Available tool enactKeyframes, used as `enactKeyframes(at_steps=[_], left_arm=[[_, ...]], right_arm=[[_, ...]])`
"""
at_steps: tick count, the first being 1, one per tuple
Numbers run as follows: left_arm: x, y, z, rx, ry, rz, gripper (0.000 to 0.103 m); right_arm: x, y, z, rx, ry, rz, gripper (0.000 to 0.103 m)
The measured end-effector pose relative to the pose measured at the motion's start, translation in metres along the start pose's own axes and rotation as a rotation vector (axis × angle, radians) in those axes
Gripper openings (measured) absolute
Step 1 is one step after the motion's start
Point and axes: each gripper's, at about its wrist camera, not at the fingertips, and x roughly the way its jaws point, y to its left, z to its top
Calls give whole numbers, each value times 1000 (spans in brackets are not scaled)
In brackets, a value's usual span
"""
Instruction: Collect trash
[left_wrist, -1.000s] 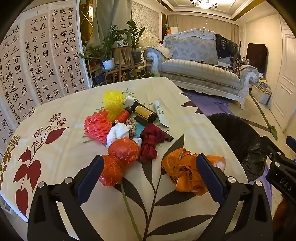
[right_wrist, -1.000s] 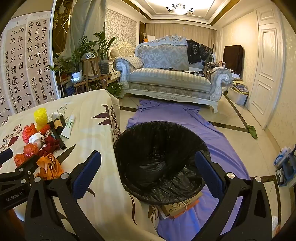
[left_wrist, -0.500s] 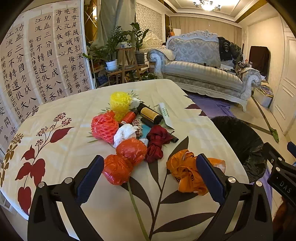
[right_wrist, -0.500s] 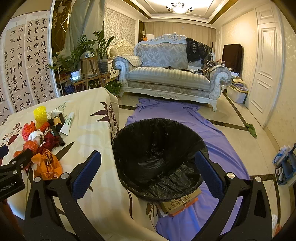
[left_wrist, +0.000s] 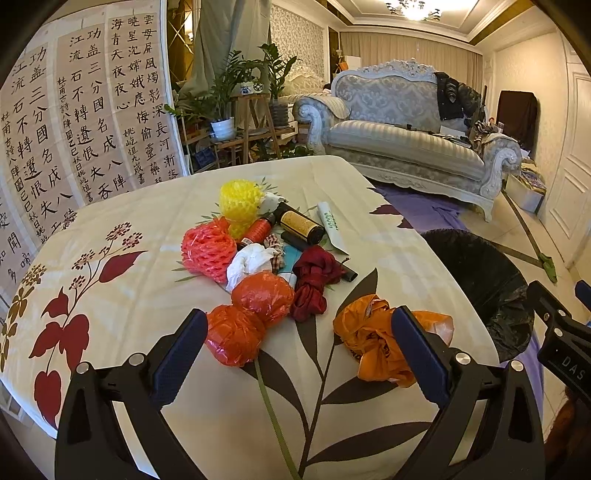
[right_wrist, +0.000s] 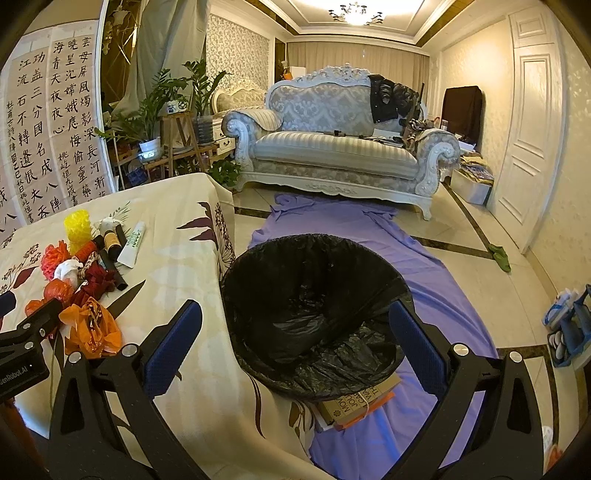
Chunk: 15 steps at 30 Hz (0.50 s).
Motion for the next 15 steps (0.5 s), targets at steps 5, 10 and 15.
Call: enactKeyframes(at_steps=[5, 10, 15], left_arm=[[2, 1, -1, 0, 3, -3, 97], [3, 0, -2, -1, 7, -4, 97], [5, -1, -3, -2, 10, -7, 97]], right_arm=[[1, -1, 0, 0, 2, 1, 99], [1, -1, 0, 2, 1, 1, 99], [1, -1, 0, 2, 2, 0, 99]])
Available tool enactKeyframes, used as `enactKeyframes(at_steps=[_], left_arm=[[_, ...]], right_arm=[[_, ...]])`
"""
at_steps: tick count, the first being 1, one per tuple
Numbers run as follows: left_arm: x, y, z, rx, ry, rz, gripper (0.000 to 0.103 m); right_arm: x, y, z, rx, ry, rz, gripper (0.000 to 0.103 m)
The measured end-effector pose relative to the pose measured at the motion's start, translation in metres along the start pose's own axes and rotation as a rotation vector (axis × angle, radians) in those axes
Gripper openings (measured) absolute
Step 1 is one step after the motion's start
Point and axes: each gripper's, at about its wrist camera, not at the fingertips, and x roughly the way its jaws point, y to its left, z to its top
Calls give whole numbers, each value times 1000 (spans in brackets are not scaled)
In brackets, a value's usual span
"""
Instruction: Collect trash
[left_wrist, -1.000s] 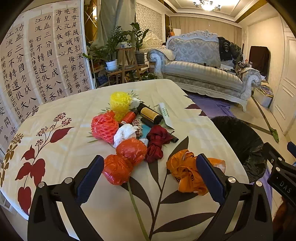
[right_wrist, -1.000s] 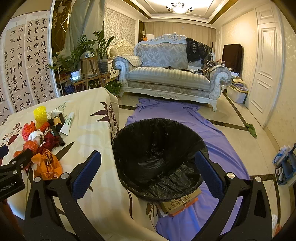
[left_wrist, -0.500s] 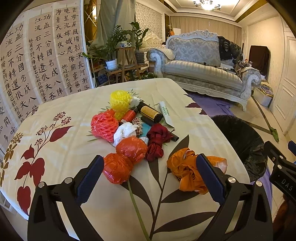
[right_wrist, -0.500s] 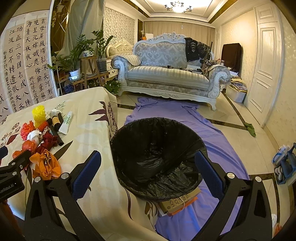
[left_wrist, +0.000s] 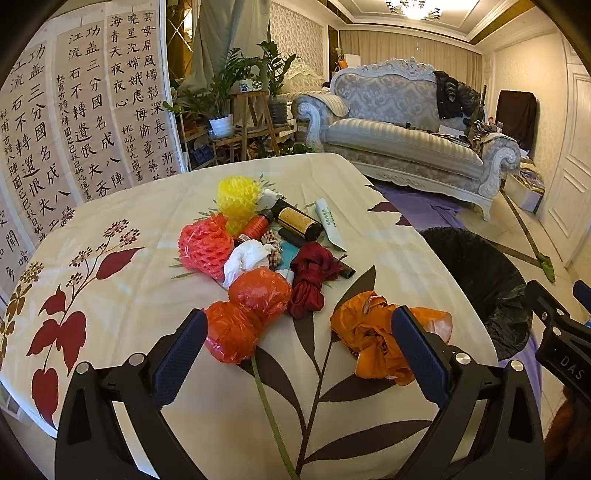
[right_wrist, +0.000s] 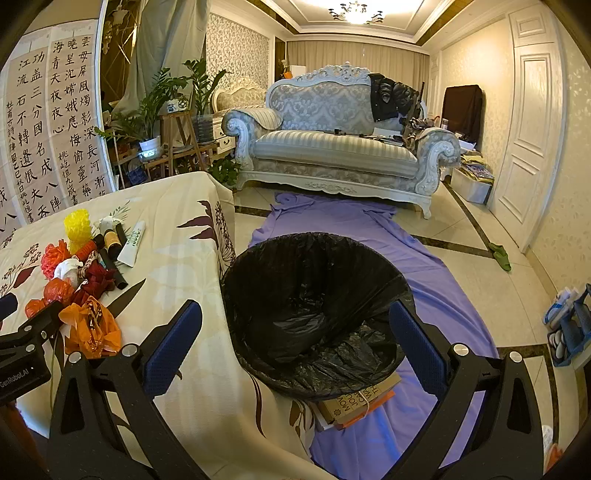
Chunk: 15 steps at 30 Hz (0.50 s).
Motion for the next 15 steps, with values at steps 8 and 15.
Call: enactKeyframes(at_steps=[8, 15], left_arm=[[1, -2, -1, 5, 3, -6, 97], [1, -3, -1, 5, 4, -6, 97]], right_arm=[[0, 0, -1, 3, 5, -1, 99], [1, 0, -2, 4, 7, 1, 99]])
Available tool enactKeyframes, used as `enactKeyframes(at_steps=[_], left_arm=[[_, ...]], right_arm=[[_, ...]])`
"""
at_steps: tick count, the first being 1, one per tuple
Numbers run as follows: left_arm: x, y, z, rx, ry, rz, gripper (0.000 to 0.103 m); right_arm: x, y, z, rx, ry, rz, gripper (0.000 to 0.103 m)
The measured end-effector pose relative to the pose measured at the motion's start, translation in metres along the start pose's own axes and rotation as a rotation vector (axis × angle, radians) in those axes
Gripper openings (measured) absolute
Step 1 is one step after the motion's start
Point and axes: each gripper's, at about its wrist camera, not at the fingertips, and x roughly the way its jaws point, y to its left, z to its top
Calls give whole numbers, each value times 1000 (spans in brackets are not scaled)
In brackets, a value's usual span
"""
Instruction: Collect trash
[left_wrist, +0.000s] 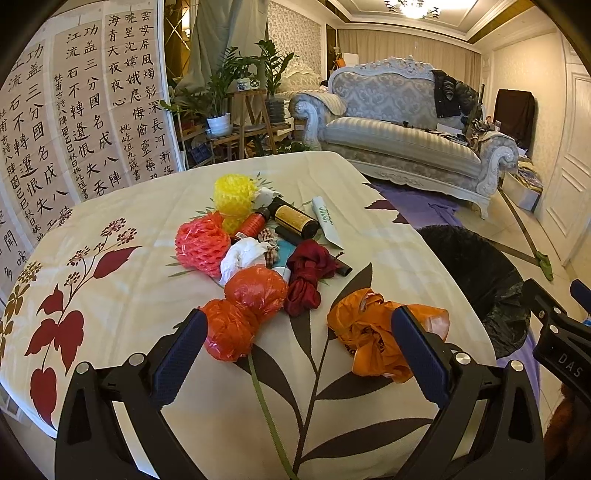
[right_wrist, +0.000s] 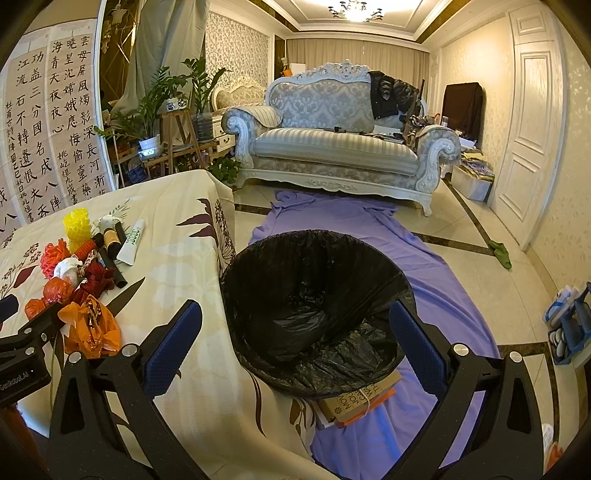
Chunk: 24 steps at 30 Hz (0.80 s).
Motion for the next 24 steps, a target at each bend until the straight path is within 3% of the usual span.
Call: enactKeyframes(at_steps=[19, 23, 24], left_arm=[[0, -2, -1, 6, 5, -9, 97], [0, 0, -2, 9, 9, -10, 96], [0, 1, -2, 8, 10, -9, 96]], right_arm=[[3, 3, -4, 3, 17, 8, 98], [6, 7, -2, 3, 45, 21, 78], [7, 8, -2, 10, 56, 35, 78]])
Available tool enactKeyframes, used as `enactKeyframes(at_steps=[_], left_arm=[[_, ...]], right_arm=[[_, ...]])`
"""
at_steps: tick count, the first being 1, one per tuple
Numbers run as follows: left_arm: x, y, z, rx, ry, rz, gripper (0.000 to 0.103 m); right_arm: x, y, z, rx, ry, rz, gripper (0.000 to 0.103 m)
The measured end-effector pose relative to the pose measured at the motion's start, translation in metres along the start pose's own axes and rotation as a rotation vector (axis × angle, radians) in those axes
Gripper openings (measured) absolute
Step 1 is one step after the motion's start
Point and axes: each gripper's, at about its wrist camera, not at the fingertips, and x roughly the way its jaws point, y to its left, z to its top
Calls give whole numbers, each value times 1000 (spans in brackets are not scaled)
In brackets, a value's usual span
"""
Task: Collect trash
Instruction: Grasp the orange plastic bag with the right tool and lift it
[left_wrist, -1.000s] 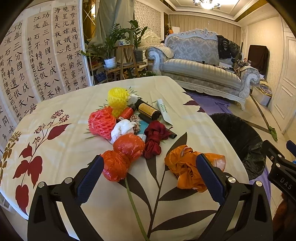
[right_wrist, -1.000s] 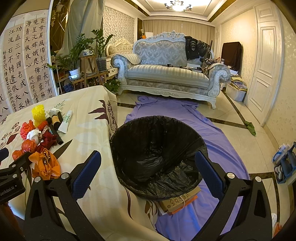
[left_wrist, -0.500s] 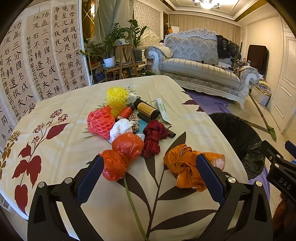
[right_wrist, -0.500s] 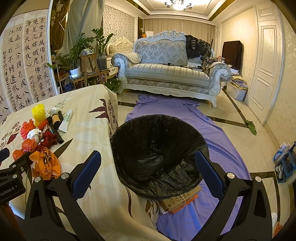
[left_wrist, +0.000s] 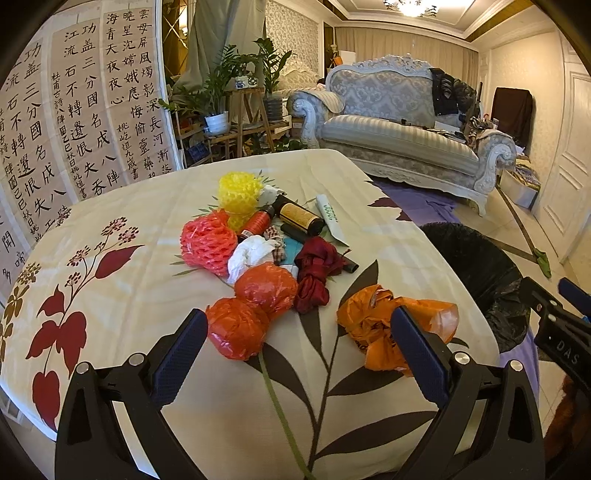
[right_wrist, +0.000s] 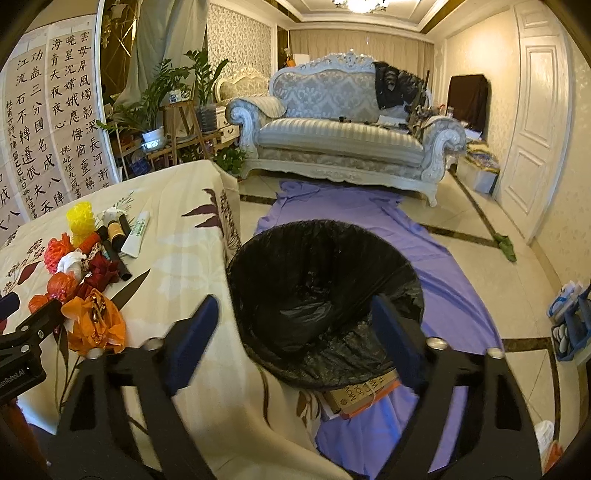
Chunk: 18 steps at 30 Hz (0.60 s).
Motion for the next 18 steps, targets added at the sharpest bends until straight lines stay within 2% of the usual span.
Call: enactKeyframes(at_steps=[8, 18], left_arm=[[-5, 17, -3, -6, 4, 34, 96], [-2, 57, -8, -38, 36, 73, 96]], right_arm=[[-5, 22, 5, -30, 0, 75, 78], [-12, 79, 18, -131, -8, 217, 78]])
